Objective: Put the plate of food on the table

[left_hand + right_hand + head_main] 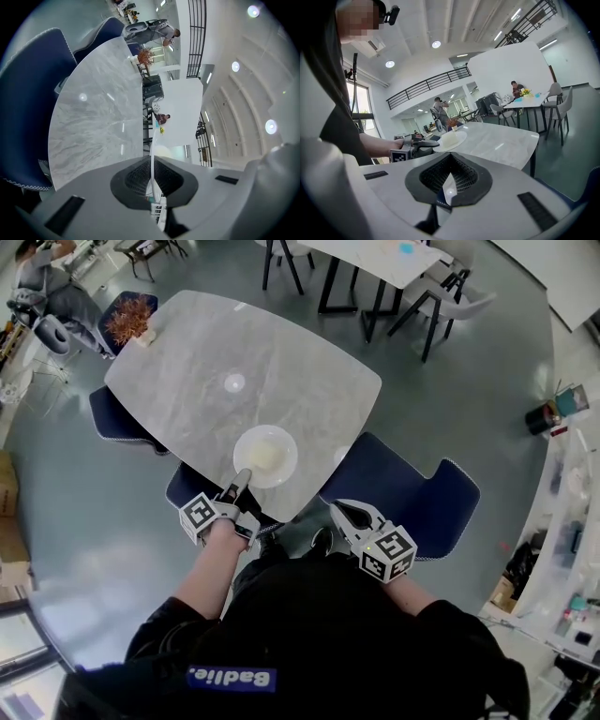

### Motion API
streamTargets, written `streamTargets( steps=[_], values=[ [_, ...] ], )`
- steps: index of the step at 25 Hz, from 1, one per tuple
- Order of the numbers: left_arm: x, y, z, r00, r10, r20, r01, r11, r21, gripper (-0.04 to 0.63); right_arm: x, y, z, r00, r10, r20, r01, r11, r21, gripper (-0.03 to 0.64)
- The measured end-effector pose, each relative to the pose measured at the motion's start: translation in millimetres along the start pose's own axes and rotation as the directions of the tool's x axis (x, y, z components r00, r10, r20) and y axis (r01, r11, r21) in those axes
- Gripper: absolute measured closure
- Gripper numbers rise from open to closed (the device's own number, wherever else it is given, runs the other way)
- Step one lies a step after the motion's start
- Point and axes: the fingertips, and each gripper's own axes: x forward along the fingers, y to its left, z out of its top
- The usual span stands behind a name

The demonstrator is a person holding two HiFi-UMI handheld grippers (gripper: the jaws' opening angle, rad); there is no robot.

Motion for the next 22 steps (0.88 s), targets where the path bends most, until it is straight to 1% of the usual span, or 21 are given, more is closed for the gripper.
streamTargets(
  steps=[3,6,10,13,22],
  values=[
    [13,18,12,1.000,0.008,-0.001,-0.008,1.000,0.015,0.580,1,-6,2,0.999,-0.037,-0.001,0.037,0.999,0.000,0.606],
    [24,37,22,1.000,0.024,0.003,-0.025,1.000,0.015,0.580,0,-11,2,0.997,-0.078,-0.004,0.078,0.997,0.009,0.606],
    [42,58,40,0.999,0.047,-0.008,-0.047,0.998,0.031,0.580,6,-12,0,0.992,-0.121,-0.023,0.122,0.992,0.019,0.606],
    [58,76,50,0.997,0.079,-0.013,-0.079,0.997,0.020,0.580,7,-17,-4,0.986,-0.161,-0.039,0.163,0.985,0.051,0.606],
    [103,116,74,0.990,0.137,-0.010,-0.136,0.989,0.050,0.580,3,-26,-18,0.965,-0.249,-0.084,0.258,0.959,0.117,0.606]
  ],
)
